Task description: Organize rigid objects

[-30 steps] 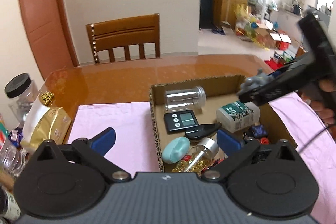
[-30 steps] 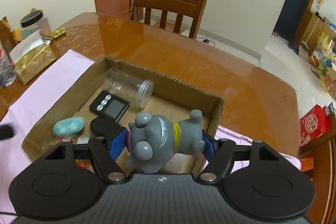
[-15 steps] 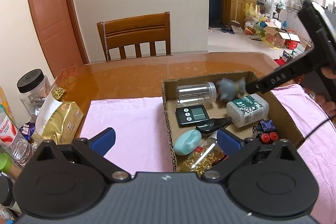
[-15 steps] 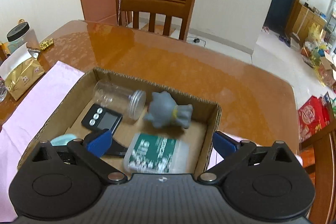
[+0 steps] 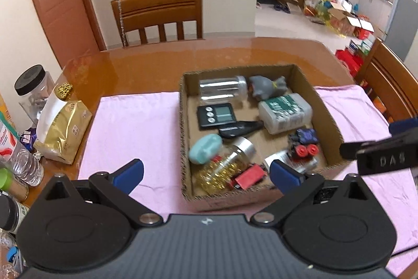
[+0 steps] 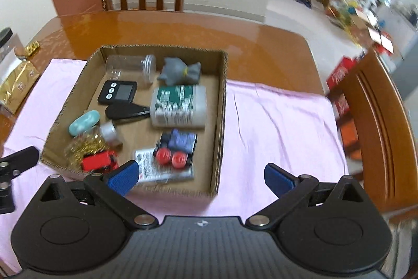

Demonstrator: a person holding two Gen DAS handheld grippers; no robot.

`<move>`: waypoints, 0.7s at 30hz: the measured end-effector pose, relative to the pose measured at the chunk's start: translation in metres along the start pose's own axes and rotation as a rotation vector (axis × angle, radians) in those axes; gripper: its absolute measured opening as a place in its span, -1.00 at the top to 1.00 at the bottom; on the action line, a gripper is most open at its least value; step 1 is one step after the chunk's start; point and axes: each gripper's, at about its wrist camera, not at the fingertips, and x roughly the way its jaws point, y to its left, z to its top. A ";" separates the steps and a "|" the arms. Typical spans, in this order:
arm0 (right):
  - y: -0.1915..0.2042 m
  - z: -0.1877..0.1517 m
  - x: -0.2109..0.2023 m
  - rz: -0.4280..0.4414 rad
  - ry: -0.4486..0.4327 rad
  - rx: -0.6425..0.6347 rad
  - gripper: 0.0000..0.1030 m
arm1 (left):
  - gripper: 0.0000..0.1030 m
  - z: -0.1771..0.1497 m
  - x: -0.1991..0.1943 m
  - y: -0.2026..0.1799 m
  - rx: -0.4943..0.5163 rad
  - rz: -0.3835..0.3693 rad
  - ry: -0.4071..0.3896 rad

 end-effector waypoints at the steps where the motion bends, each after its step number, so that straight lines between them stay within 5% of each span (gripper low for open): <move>1: 0.000 -0.004 -0.003 0.004 0.002 0.018 -1.00 | -0.98 0.000 -0.003 -0.003 0.006 -0.004 0.003; 21: 0.005 -0.028 -0.036 0.004 -0.041 0.077 -1.00 | -0.98 0.001 -0.021 -0.010 -0.013 -0.006 0.019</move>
